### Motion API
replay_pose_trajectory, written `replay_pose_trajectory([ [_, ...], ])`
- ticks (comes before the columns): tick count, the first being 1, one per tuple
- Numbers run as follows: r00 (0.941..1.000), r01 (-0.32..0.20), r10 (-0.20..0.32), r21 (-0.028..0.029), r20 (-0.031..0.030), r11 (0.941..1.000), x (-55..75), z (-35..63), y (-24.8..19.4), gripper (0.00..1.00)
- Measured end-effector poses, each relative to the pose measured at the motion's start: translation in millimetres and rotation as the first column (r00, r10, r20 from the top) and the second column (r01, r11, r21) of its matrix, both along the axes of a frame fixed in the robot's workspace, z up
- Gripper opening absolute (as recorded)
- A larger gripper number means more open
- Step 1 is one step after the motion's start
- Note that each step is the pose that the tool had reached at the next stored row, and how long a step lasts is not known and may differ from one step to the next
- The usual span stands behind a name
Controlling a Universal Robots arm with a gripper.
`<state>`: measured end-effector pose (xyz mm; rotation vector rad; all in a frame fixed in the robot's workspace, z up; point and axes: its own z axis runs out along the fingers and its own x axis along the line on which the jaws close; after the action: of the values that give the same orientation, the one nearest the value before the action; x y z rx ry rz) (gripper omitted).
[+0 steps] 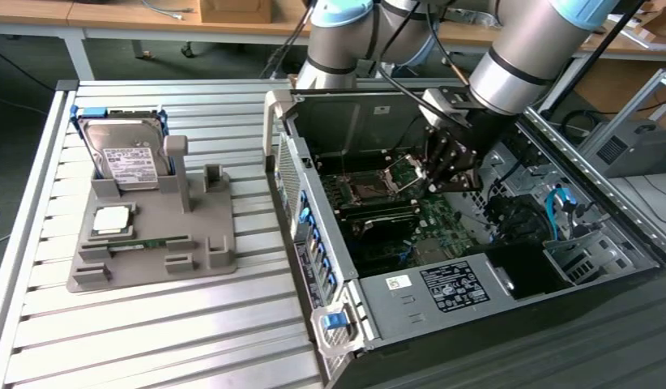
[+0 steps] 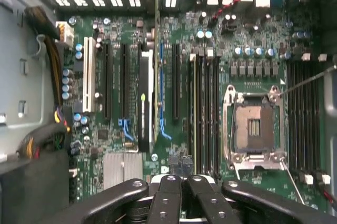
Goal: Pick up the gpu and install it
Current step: 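Insert the gpu into the slot, then press down on the gpu until it lock into place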
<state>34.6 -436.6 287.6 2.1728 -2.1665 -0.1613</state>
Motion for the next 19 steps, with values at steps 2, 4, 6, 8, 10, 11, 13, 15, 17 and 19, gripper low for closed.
replay_pose_trajectory([
  [2, 1.0000, 0.000, 0.000, 0.0000, -0.0005, 1.0000, 1.8, 0.0, 0.0, 0.11],
  [4, 1.0000, 0.000, 0.000, 0.0001, -0.0006, 1.0000, 1.8, 0.0, 0.0, 0.11],
  [6, 1.0000, 0.000, 0.000, 0.0001, -0.0006, 1.0000, 1.8, 0.0, 0.0, 0.11],
  [8, 1.0000, 0.000, 0.000, 0.0001, -0.0006, 1.0000, 1.8, 0.0, 0.0, 0.11],
  [10, 1.0000, 0.000, 0.000, 0.0001, -0.0006, 1.0000, 1.8, 0.0, 0.0, 0.11],
  [11, 1.0000, 0.000, 0.000, 0.0001, -0.0006, 1.0000, 1.8, 0.0, 0.0, 0.11],
  [13, 1.0000, 0.000, 0.000, 0.0000, -0.0006, 1.0000, 1.8, 0.0, 0.0, 0.11],
  [15, 1.0000, 0.000, 0.000, 0.0002, -0.0005, 1.0000, 1.0, 0.0, -0.1, 0.11],
  [17, 1.0000, 0.000, 0.000, 0.0000, 0.0007, 1.0000, -2.4, 0.2, -0.1, 0.11],
  [19, 1.0000, 0.000, 0.000, 0.0000, 0.0049, 1.0000, -6.0, 3.0, -0.1, 0.11],
])
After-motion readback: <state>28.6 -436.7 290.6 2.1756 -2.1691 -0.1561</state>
